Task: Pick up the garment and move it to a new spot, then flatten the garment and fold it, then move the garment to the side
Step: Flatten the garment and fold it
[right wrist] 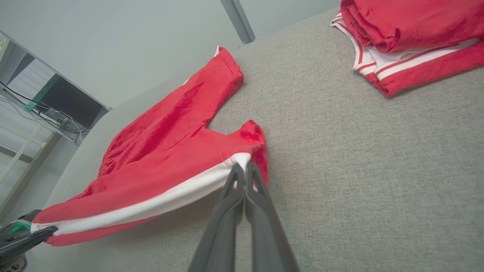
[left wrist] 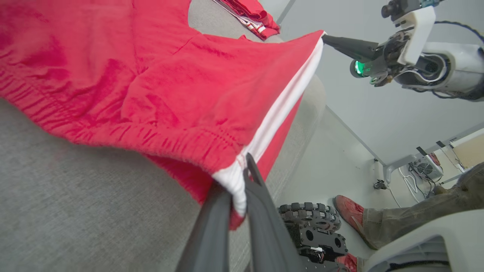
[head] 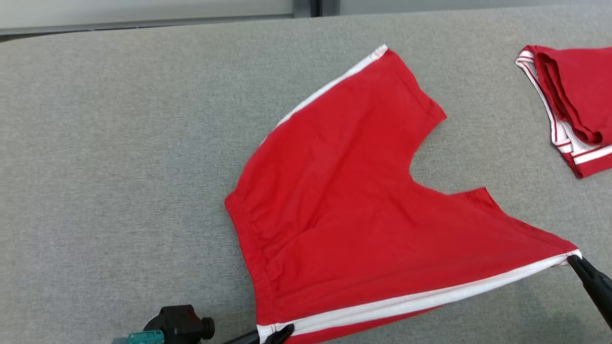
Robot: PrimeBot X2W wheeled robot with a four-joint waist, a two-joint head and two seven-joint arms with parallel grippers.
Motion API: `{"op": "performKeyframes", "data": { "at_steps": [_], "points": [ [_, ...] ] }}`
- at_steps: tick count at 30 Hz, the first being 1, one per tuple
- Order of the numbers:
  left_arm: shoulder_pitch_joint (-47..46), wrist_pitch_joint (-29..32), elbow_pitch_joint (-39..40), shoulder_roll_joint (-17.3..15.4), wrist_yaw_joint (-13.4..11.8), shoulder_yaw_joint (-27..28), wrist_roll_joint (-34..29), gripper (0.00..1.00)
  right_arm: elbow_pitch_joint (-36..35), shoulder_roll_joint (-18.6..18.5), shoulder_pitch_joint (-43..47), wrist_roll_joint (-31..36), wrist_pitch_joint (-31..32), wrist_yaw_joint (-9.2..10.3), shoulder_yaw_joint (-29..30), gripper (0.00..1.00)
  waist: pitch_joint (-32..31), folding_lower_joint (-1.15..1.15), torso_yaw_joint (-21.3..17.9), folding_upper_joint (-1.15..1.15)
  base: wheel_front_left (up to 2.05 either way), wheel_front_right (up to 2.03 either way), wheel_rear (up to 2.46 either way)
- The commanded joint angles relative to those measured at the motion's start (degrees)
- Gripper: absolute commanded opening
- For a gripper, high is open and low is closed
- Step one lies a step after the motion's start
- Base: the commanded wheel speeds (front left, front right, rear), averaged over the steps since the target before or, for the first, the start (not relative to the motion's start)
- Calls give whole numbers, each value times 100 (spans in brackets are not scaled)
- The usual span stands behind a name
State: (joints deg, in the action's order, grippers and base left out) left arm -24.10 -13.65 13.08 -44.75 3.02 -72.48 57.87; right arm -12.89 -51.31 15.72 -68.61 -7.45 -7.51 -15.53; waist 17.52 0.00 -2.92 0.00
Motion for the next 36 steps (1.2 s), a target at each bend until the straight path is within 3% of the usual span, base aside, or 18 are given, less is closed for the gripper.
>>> {"op": "performKeyframes", "data": {
  "at_steps": [1, 8, 16, 24, 31, 36],
  "points": [
    [75, -30, 87, -25, 5, 53, 158, 0, -96, -57, 76, -22, 43, 6, 153, 0, -117, 0, 82, 0, 0, 0, 0],
    [-144, 153, 128, 239, 307, 294, 1143, 0, -266, -167, -506, -53, 793, 5, 423, 0, -61, 0, 284, 0, 0, 0, 0],
    [-945, 834, -74, 862, 452, 753, 2945, 0, 142, -238, -2425, -480, 1905, 5, 483, 0, 517, 0, 738, 0, 0, 0, 0],
    [-1476, 1478, -358, 1364, 453, 1736, 4491, 0, 904, -202, -4297, -581, 2992, 5, 178, 0, 1203, 0, 1194, 0, 0, 0, 0],
    [-1318, 1977, -554, 1610, 454, 2553, 4991, 0, 1396, -37, -5392, -466, 3592, 5, -149, 0, 1468, 0, 1367, 0, 0, 0, 0],
    [-1096, 2293, -744, 1826, 455, 2938, 4855, 0, 1742, 85, -6002, -304, 3857, 5, -423, 0, 1578, 0, 1490, 0, 0, 0, 0]
  ]
}}
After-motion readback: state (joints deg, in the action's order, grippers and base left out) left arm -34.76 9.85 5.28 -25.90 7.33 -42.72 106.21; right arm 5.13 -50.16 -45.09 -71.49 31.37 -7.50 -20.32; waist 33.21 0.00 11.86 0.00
